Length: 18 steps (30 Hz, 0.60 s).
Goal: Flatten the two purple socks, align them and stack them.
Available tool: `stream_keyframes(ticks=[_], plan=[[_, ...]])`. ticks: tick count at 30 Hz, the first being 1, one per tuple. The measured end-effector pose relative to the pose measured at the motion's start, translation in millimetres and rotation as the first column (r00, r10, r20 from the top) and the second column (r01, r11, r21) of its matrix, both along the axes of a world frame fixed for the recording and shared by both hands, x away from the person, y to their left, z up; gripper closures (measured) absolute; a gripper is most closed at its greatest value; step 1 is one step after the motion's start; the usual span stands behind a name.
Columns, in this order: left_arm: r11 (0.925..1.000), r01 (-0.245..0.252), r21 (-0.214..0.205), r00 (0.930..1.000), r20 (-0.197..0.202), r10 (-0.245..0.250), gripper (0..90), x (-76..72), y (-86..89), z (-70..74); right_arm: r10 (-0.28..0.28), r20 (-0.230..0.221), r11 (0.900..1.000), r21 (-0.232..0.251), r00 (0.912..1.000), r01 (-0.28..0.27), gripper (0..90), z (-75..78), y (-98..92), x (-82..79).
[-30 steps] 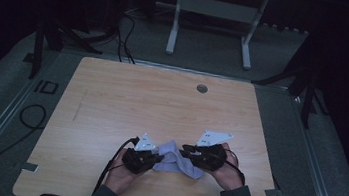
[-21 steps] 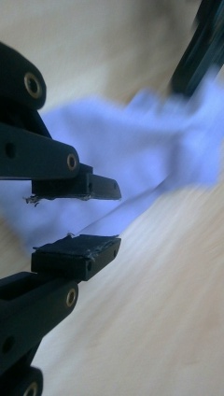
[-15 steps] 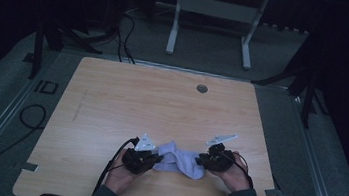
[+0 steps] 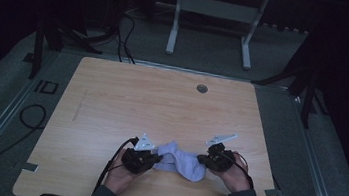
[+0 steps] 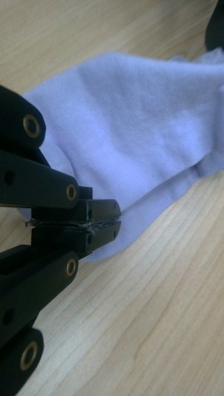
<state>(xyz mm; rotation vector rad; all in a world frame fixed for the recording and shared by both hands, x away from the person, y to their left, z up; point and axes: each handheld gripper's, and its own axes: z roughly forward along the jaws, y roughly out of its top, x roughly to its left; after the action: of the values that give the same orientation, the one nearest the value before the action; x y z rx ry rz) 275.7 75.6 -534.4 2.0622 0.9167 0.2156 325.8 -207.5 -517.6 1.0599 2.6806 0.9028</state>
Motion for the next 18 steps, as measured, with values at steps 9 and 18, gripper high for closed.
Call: stream_keyframes(ticks=[9,18], plan=[[1.0,-0.003,-0.006,0.9998,-0.02,0.003,88.7,-0.7,5.6,-0.8,-0.033,0.016,0.9991,0.026,0.9993,0.033,88.7,9.5,-4.2,3.0],[0.9999,-0.011,-0.002,0.9982,-0.059,0.011,88.8,-0.8,12.6,-6.0,-0.049,0.05,0.9988,0.003,0.9976,0.048,88.7,12.4,0.9,9.6]])
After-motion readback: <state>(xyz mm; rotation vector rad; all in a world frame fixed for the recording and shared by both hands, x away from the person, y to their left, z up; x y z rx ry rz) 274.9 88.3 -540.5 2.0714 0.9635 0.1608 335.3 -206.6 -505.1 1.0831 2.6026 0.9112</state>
